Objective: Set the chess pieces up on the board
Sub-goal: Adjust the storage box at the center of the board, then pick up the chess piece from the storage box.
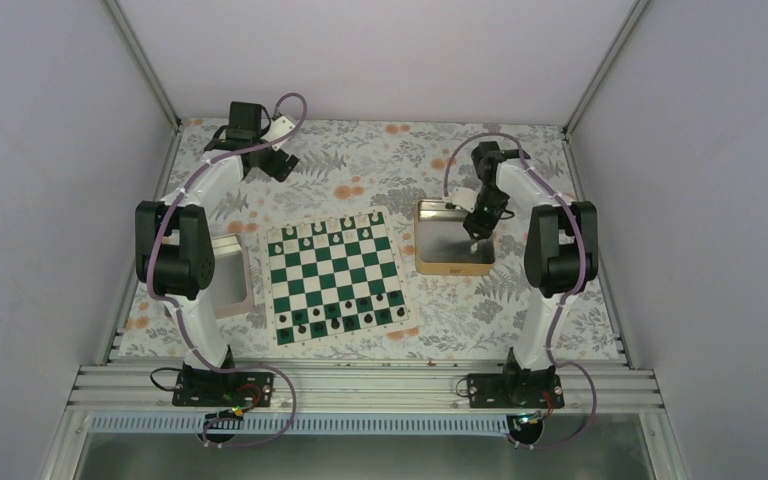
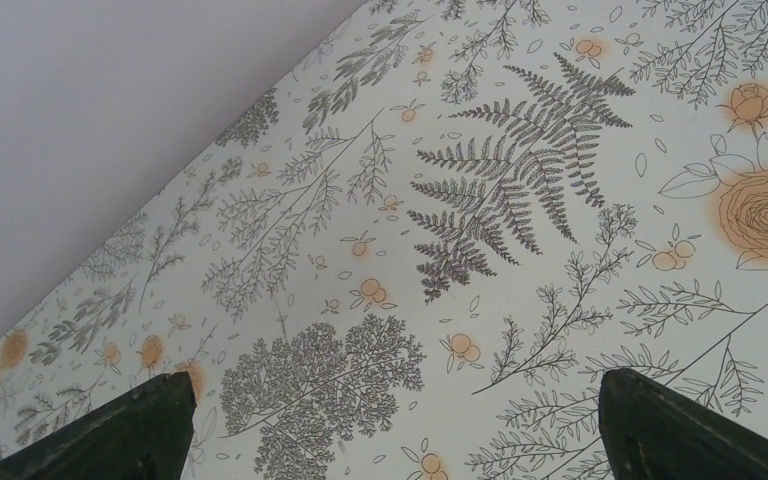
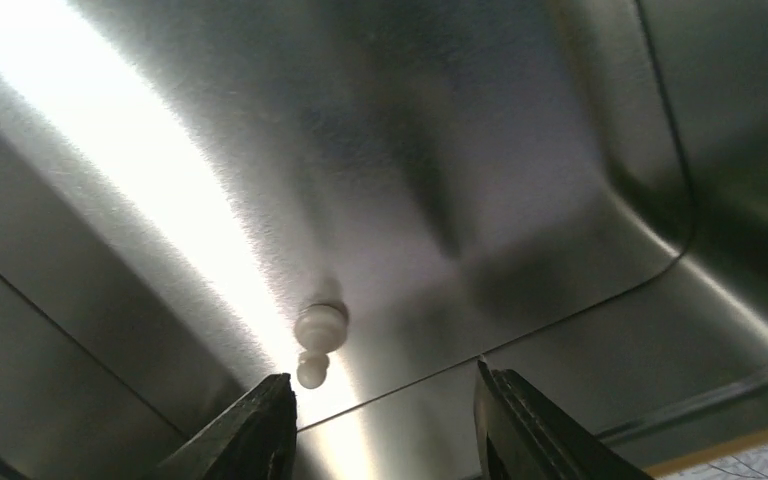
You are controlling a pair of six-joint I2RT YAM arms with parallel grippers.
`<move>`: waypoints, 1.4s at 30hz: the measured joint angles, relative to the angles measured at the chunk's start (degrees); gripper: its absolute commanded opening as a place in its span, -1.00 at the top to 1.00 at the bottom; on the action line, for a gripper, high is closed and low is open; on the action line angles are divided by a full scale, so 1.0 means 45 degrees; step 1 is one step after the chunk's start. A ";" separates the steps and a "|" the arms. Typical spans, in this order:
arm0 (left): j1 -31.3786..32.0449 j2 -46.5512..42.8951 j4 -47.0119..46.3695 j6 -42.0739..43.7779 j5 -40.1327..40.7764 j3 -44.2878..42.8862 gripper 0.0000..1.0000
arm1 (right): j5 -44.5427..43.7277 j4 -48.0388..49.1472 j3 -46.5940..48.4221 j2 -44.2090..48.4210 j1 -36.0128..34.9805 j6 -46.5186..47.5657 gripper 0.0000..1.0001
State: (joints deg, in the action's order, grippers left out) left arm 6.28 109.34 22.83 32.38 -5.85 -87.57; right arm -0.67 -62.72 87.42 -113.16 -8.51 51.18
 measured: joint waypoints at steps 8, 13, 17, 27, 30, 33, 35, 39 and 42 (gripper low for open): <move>0.0112 0.0019 0.0102 0.0034 0.0000 0.0000 -1.00 | 0.0029 -0.0029 -0.0724 0.0087 -0.0107 0.0000 0.06; 0.0146 0.0019 0.0112 0.0044 0.0000 0.0000 -1.00 | 0.0063 0.0083 -0.1243 0.0107 -0.0146 -0.0049 0.11; 0.0170 0.0024 0.0160 0.0044 0.0000 0.0000 -1.00 | 0.0049 0.0291 -0.1637 0.0141 -0.0204 -0.0087 0.20; 0.0214 0.0024 0.0287 0.0044 0.0000 0.0000 -1.00 | -0.0034 0.0719 -0.1705 0.0146 -0.0267 -0.0277 0.69; 0.0214 0.0024 0.0282 0.0049 0.0000 0.0000 -1.00 | -0.0126 0.0729 -0.1695 0.0155 -0.0277 -0.0311 0.80; 0.0214 0.0024 0.0287 0.0049 0.0000 0.0000 -1.00 | -0.0321 0.0641 -0.1579 0.0160 -0.0330 -0.0345 0.85; 0.0214 0.0024 0.0287 0.0049 0.0000 0.0000 -1.00 | -0.0486 0.0481 -0.1331 0.0160 -0.0418 -0.0389 0.86; 0.0214 0.0024 0.0287 0.0049 0.0000 0.0000 -1.00 | -0.0923 0.0019 -0.0432 0.0209 -0.0899 -0.0427 0.85; 0.0214 0.0024 0.0287 0.0049 -0.0005 0.0000 -1.00 | -0.1258 -0.0442 0.0612 0.0223 -0.1481 -0.0452 0.84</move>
State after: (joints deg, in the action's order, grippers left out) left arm 7.25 109.45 24.12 32.60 -5.87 -87.57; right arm -6.33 -64.71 90.17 -112.16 -15.18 49.15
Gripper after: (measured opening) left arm 0.999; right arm 0.079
